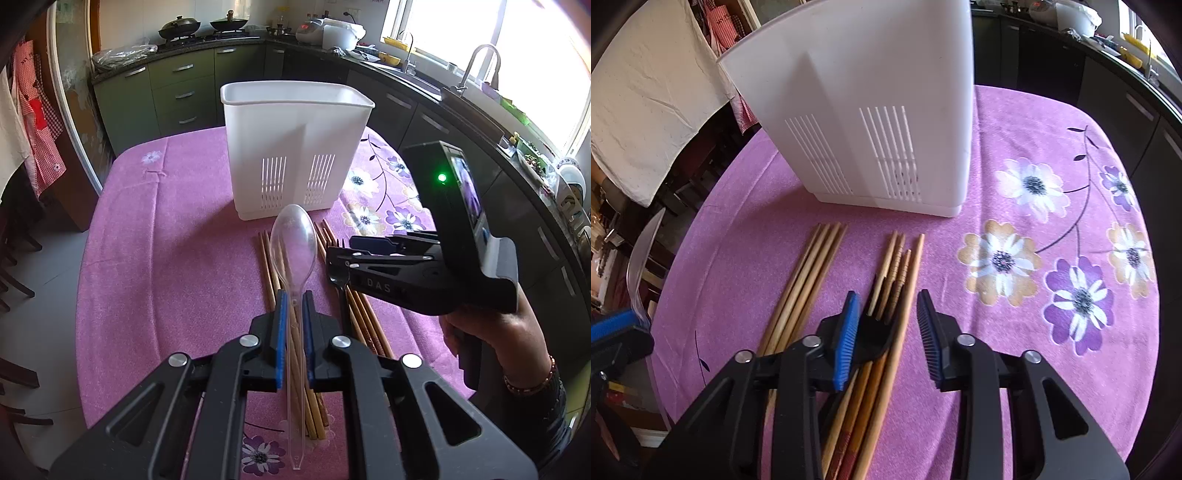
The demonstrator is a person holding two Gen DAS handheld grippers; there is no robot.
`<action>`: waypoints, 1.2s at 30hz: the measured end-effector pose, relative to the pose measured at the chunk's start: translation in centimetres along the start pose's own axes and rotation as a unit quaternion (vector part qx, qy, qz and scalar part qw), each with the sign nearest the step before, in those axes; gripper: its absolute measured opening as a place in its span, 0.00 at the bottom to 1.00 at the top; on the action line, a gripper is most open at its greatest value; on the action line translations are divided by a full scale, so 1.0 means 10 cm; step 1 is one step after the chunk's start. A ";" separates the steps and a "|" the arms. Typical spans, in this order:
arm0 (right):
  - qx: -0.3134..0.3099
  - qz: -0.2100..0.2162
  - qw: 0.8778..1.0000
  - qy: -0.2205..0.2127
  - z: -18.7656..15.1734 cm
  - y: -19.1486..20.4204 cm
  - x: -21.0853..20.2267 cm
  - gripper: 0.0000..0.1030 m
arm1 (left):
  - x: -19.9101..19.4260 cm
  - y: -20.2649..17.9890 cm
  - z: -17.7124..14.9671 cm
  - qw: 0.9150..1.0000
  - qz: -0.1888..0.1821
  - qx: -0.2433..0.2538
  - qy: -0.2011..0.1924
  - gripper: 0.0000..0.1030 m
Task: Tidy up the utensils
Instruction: 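Lift the spoon with the left gripper while the right gripper grasps the black fork, then carry spoon and fork over the white holder, drop them in, opening both grippers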
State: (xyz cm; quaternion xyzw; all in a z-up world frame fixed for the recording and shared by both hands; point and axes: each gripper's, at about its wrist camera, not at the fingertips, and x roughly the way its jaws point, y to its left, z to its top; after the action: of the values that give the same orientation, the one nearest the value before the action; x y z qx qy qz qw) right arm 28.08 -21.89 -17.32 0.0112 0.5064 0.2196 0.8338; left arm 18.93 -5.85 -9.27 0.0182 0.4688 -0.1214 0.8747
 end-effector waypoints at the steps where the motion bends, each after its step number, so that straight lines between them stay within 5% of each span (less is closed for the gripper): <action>1: -0.001 0.002 1.000 0.002 0.01 0.01 0.03 0.29 | 0.01 0.00 0.00 1.000 0.000 0.000 0.001 0.08; 6: -0.009 -0.005 1.000 0.001 0.04 0.06 0.10 0.07 | 0.02 0.01 0.00 1.000 0.001 0.000 0.003 0.08; 17: -0.019 0.006 0.996 -0.084 -0.03 0.19 -0.51 0.03 | -0.10 0.01 0.06 1.000 -0.002 0.000 -0.013 0.08; 25: -0.036 0.010 0.982 -0.184 -0.12 0.26 -1.33 0.03 | -0.63 -0.03 0.46 0.996 -0.028 0.002 -0.086 0.08; 32: -0.039 0.011 0.969 -0.243 -0.13 0.17 -1.85 0.03 | -1.08 -0.03 1.12 0.973 -0.031 -0.003 -0.227 0.08; 36: -0.042 0.018 0.967 -0.250 -0.13 0.15 -1.92 0.03 | -1.00 0.01 1.45 0.949 -0.026 -0.005 -0.314 0.08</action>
State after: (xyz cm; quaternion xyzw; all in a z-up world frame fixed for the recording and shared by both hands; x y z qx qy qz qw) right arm 18.94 -28.09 -1.45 0.0398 0.2720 0.2458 0.9295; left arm 25.51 -5.96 7.09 -0.0371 0.1716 -0.1416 0.9742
